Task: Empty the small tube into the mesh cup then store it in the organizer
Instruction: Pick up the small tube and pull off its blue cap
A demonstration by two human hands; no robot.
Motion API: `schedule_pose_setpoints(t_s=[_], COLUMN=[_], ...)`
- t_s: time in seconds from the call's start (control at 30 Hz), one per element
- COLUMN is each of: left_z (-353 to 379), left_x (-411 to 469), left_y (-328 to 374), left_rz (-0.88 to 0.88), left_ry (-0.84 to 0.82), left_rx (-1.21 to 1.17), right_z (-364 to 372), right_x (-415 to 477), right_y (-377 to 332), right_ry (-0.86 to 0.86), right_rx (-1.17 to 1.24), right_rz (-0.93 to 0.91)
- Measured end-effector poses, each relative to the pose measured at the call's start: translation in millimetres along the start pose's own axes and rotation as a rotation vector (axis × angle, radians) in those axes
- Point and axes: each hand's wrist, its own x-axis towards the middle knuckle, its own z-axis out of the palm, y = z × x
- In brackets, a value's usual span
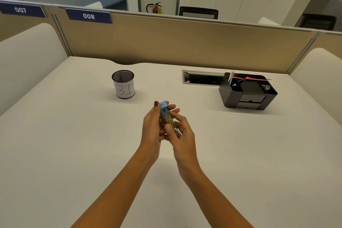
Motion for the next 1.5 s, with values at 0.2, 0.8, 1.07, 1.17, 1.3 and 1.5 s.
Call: schedule_pose_setpoints(t_s=[0.2, 0.8, 1.07, 1.17, 1.3, 1.5], left_z=[1, -2, -9, -23, -42, -58], left_x=[-2, 1, -1, -6, -8, -5], left_y=[4, 8, -10, -36, -74, -109], left_rz=[0.002, -0.175, 0.048, 0.251, 0.331, 0.405], left_ry=[-0.003, -0.053, 0.075, 0.132, 0.095, 0.02], left_rx=[-0.043, -0.394, 0.03, 0.46, 0.802, 1.143], right_z=[1, -4, -17, -25, -34, -40], right_x=[-2, -9, -10, -9, -7, -7], right_y=[-3, -4, -2, 0, 3, 5], right_ry=[0.002, 0.011, 0.05, 0.066, 0.105, 0.134], right_rx=[0.007, 0.08, 0.18, 0.207, 0.214, 0.251], right_rz=[-0.005, 0.004, 0.037, 0.051, 0.061, 0.078])
